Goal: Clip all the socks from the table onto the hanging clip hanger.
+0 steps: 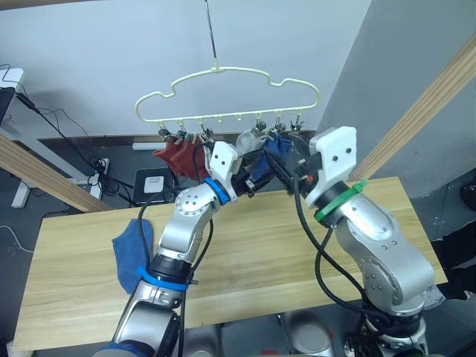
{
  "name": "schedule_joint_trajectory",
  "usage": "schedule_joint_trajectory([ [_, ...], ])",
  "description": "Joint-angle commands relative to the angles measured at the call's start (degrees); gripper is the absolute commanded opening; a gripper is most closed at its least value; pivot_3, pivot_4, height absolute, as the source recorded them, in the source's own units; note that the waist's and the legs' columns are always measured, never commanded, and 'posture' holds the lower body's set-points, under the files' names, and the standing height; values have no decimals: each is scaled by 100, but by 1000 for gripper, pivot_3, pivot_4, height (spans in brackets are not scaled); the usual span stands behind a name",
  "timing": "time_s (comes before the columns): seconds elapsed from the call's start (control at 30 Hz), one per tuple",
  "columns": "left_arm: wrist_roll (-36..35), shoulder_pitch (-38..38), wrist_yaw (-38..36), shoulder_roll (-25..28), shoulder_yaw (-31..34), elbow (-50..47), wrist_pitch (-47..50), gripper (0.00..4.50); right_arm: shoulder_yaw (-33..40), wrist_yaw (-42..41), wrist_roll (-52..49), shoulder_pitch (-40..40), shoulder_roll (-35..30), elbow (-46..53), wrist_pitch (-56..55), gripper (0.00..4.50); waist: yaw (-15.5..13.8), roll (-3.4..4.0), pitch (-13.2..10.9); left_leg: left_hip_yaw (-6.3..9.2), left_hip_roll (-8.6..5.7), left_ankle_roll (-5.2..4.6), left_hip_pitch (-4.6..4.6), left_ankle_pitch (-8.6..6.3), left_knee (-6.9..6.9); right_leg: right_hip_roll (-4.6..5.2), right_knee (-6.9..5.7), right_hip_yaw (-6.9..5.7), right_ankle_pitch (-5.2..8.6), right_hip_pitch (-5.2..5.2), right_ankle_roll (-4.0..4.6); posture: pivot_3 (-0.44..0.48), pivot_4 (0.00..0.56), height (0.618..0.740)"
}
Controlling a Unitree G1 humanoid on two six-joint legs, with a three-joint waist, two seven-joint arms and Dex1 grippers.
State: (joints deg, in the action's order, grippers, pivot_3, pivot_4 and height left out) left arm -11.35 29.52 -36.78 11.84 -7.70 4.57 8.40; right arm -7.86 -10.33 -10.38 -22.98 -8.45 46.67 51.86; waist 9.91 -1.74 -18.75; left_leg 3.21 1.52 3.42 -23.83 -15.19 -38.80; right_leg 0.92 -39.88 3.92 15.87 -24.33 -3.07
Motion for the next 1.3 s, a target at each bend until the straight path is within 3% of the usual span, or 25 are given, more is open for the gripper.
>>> schedule_joint_trajectory([
  [0.03, -117, -135, -208, 112, -50, -471, 44, 2905, 172, 53, -6, 101, -46, 411, -282, 2890, -1, 0, 0, -1, 0, 0, 0, 0, 0, 0, 0, 0, 0, 0, 0, -282, 278, 740],
  [0.67, -1532, -680, -1179, 1380, 496, -2307, 1506, 2905, 485, 746, 692, 135, -128, -323, -388, 2890, -20, -1, 0, 0, 6, 1, 1, 0, 0, -2, 0, 3, 0, 0, 0, -262, 265, 740],
  [1.3, -1635, -448, -1109, 1497, 490, -2425, 1598, 2905, 256, 905, 852, -494, 241, -1328, -468, 2890, -22, -1, 1, 0, 4, 1, 2, 1, 0, -2, -3, 2, 0, 0, 1, -249, 257, 740],
])
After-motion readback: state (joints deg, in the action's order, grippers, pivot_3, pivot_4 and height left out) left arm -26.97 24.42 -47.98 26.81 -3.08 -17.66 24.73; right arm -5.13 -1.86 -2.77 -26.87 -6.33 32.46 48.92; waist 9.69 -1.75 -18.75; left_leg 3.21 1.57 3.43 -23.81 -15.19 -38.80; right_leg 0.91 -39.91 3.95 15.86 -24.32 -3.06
